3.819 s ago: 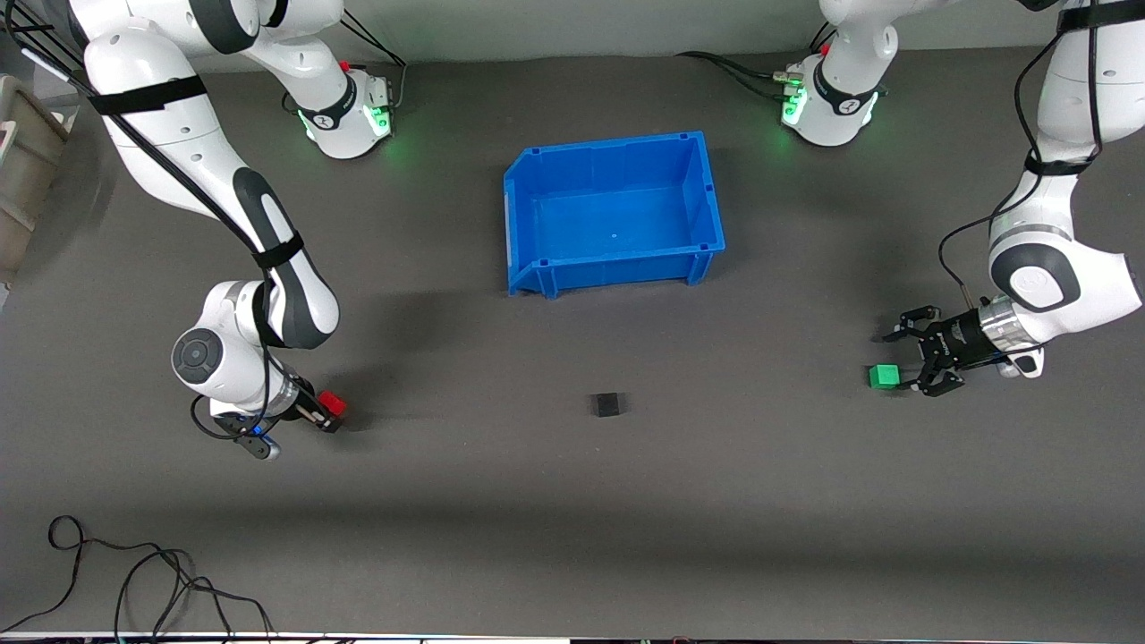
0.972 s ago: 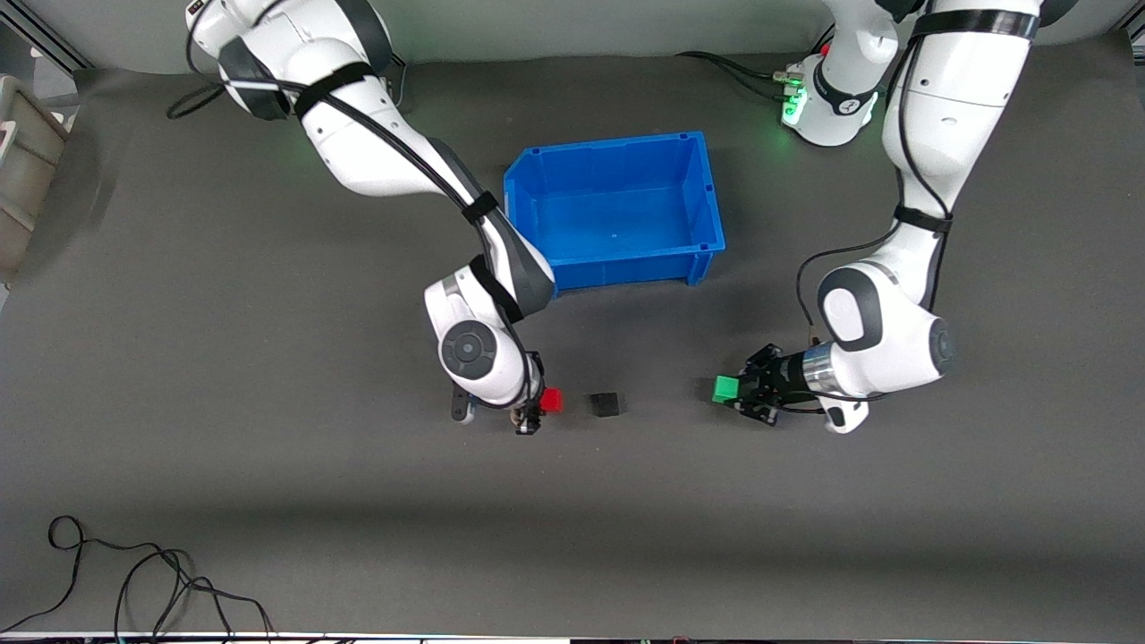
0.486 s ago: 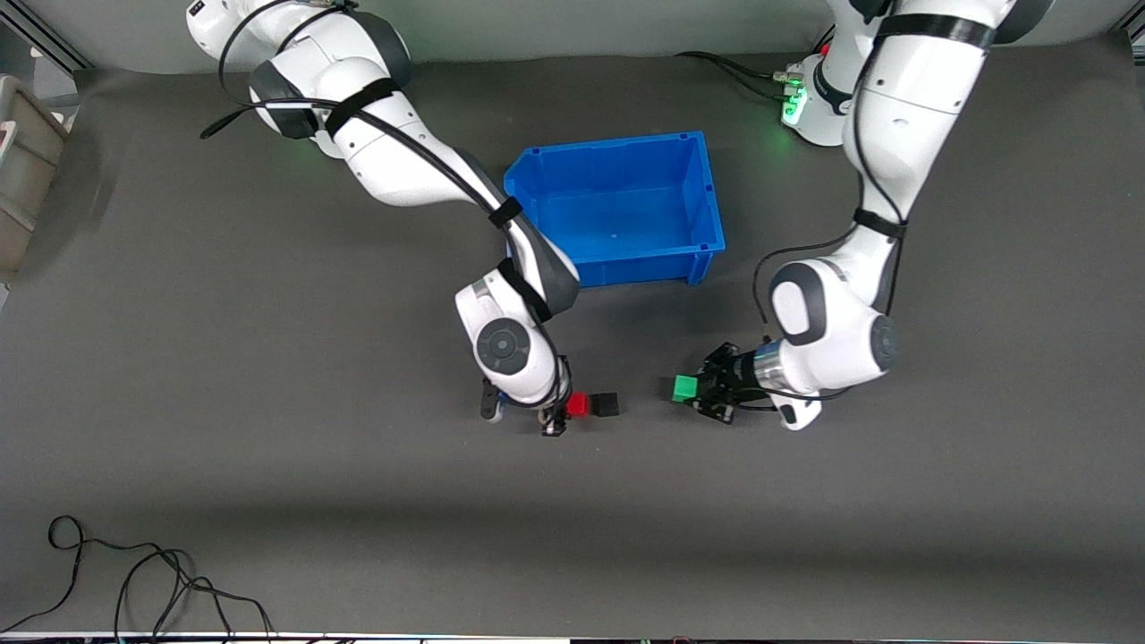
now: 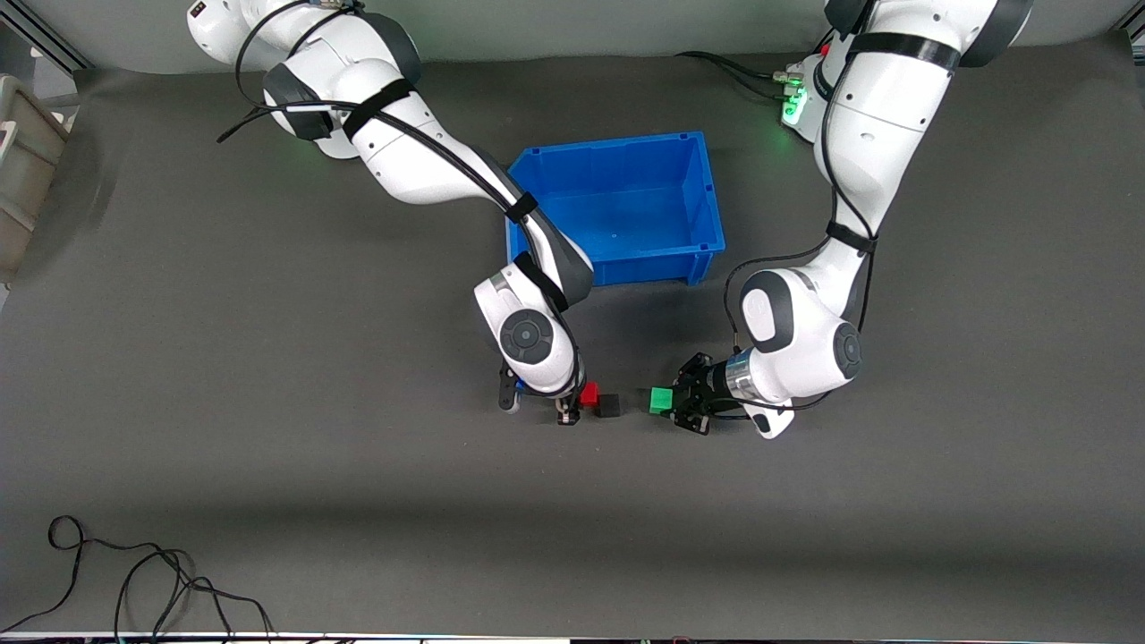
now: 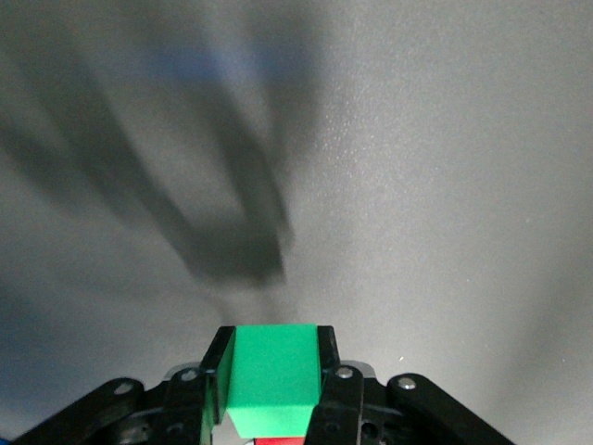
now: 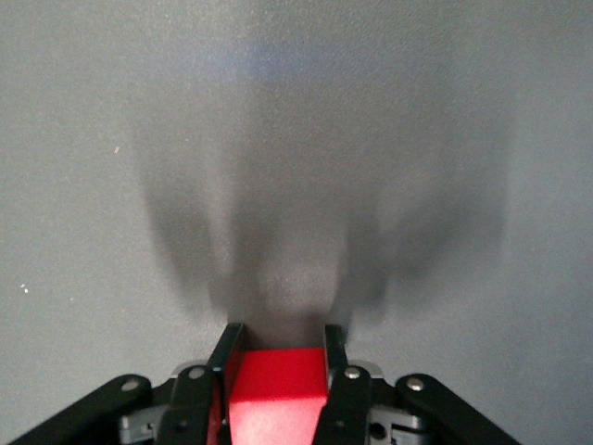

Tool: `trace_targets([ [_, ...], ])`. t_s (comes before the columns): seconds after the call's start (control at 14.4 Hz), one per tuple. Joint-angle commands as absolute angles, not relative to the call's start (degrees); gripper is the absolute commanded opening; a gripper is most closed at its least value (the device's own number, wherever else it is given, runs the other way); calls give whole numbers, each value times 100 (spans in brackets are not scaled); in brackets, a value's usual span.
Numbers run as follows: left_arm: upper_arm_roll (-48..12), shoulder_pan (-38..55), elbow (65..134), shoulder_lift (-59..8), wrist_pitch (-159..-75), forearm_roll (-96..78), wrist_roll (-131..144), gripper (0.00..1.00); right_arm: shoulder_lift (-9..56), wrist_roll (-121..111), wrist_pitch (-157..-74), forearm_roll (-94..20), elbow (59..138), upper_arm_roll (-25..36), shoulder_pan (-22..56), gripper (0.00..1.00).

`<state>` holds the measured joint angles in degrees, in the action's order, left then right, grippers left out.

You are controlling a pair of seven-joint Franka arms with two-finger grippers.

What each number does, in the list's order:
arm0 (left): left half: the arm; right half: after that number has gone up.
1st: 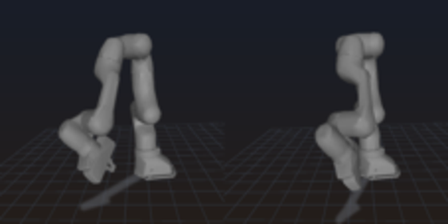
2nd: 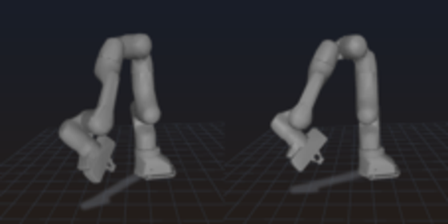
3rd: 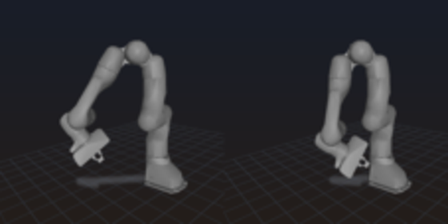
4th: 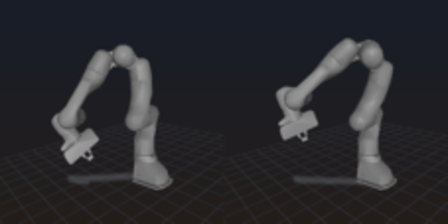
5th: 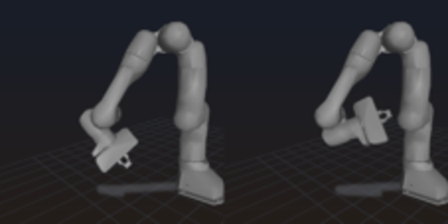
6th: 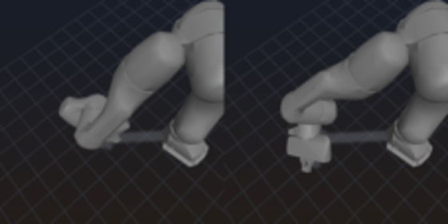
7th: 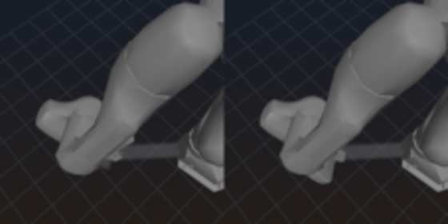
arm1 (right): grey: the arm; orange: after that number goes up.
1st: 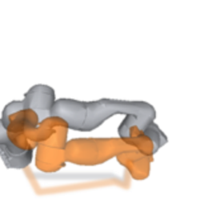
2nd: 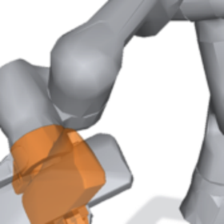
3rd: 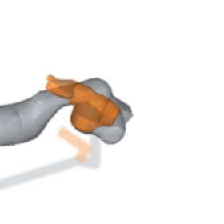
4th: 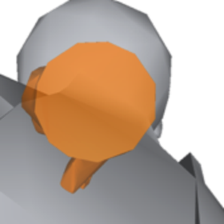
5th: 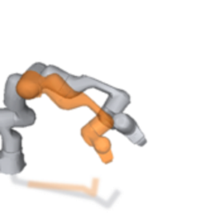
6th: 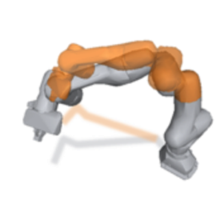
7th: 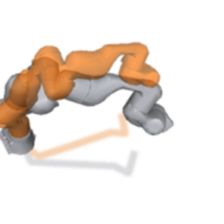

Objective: Attach green and red cubes to black cube
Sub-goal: 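Push red to the black cube with the right gripper while the left gripper pushes green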

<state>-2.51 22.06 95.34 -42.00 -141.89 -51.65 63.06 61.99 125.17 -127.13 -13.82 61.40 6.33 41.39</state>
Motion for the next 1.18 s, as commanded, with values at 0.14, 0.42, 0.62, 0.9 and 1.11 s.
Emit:
trace_targets([
  [0.14,-176,2312,9281,-4412,-14238,-5194,6442,15,6346,12700,-12762,-1283,5924,703,4201,0],
  [0.42,-176,2391,9220,-4465,-14247,-5203,6451,15,6381,12718,-12849,-1283,5924,703,4201,0],
  [0.62,-184,2513,9001,-4649,-14247,-5229,6469,15,6381,12718,-12911,-1292,5924,703,4201,0],
  [0.9,-176,2575,8851,-4790,-14370,-5212,6732,15,6372,12726,-12911,-1283,5924,703,4219,0],
  [1.11,-176,2619,8737,-4869,-14370,-5186,7100,15,6372,12744,-12911,-1283,5924,703,4289,0],
])
